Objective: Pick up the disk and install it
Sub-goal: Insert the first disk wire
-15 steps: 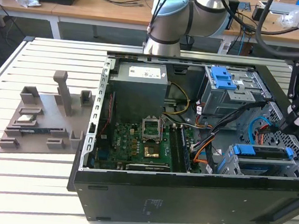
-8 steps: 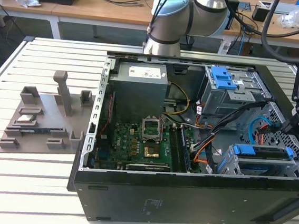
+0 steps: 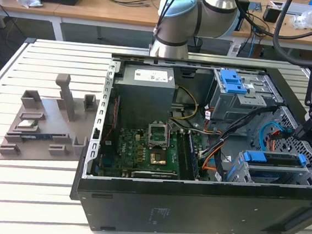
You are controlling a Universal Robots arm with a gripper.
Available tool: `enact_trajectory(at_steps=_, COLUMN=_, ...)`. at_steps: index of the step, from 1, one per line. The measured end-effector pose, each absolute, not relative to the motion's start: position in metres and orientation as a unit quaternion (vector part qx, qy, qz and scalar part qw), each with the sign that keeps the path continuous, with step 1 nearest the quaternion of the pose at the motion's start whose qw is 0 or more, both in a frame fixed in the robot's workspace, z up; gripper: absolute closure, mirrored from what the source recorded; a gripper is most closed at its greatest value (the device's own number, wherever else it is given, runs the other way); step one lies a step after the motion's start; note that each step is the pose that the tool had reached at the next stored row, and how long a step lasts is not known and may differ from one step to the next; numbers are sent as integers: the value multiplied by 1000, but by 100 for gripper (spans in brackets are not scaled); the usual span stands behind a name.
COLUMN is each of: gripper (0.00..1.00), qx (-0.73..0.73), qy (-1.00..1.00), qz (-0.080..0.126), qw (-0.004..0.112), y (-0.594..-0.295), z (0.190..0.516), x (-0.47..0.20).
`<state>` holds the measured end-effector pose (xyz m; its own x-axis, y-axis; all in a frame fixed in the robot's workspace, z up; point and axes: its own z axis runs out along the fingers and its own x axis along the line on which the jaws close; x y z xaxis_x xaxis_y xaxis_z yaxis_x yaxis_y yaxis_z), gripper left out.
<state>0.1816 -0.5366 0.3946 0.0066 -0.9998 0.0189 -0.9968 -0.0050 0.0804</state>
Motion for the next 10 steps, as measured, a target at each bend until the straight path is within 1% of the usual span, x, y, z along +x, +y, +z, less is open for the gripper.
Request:
enact_trajectory(at_steps=7, gripper=89, qx=709, qy=-704, qz=-22, qw=35, y=-537, z=395, x=182)
enact_trajectory(at_steps=10, gripper=70, qx=709, qy=-704, qz=-22, qw=35, y=-537, z=395, x=182)
